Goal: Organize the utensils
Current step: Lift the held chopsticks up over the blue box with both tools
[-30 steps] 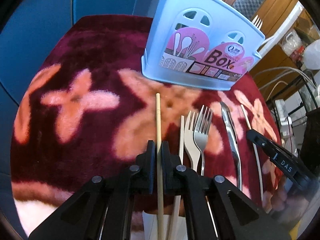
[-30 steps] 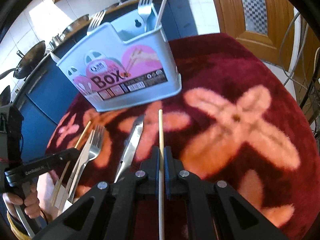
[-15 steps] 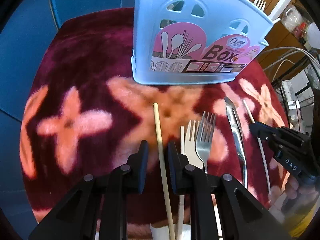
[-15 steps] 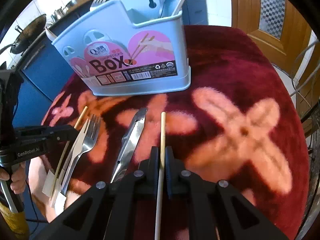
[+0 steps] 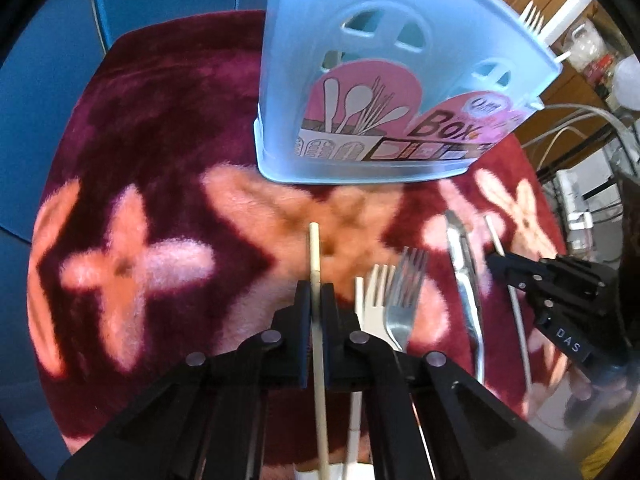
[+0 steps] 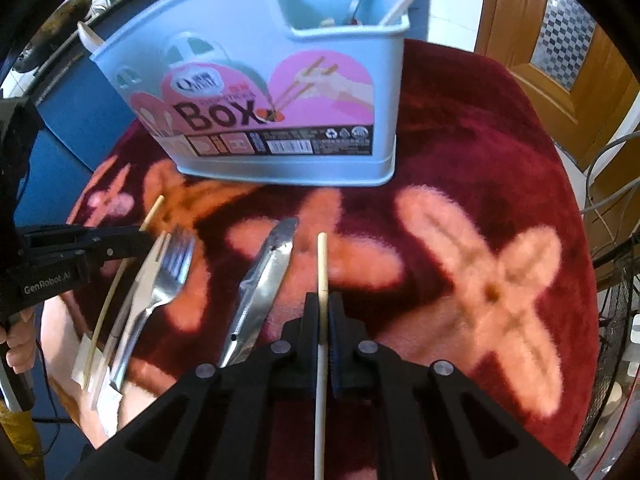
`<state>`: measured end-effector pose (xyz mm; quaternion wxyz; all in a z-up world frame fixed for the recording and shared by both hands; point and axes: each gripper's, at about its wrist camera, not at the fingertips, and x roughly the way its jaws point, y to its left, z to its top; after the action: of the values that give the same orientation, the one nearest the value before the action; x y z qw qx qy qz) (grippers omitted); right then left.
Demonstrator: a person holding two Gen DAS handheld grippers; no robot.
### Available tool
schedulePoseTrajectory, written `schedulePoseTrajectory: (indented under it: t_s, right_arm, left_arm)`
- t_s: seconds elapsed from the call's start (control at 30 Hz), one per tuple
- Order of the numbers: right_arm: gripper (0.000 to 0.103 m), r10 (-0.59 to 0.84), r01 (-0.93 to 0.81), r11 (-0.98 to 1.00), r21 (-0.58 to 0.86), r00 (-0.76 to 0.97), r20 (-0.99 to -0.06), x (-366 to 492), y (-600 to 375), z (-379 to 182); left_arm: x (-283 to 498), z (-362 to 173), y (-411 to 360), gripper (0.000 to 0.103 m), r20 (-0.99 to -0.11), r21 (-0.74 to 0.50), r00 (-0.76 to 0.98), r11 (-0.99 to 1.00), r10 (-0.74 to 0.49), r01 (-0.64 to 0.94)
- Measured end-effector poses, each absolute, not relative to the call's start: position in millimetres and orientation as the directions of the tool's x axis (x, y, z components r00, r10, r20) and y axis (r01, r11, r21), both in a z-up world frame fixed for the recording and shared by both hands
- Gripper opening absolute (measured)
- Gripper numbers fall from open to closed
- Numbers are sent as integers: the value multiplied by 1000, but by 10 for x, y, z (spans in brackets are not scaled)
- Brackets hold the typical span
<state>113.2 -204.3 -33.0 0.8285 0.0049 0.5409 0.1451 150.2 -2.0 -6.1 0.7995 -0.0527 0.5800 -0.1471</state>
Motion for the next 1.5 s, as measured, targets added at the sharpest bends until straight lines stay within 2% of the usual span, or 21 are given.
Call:
schedulePoseTrajectory:
  t_s: [0.23, 0.4, 0.73, 1.1, 1.5]
  right_arm:
    - [6, 333, -211, 942, 260, 498, -801, 910, -2218, -27]
    - [6, 372, -216, 928, 304, 603, -706, 805, -2321, 298]
    - [6, 368, -261, 927, 270, 771, -519, 830, -2223, 854]
    - [6, 368, -296, 927, 232, 842, -395, 1065, -2162, 1117]
    - [6, 339, -269, 919, 290, 913, -228, 1568, -2269, 1268]
  left_arm:
    - [1216, 366, 67, 2, -830, -299, 424, 931, -363, 211]
    - [1114, 749, 40, 2, -747, -282, 551, 928, -371, 243]
    - [1178, 1214, -77, 2, -609, -271, 705, 931, -363, 246]
    - [1431, 1610, -144, 2, -480, -251, 807, 936, -343, 248]
    - [1923, 1915, -84, 2, -287, -239, 923, 952, -257, 191]
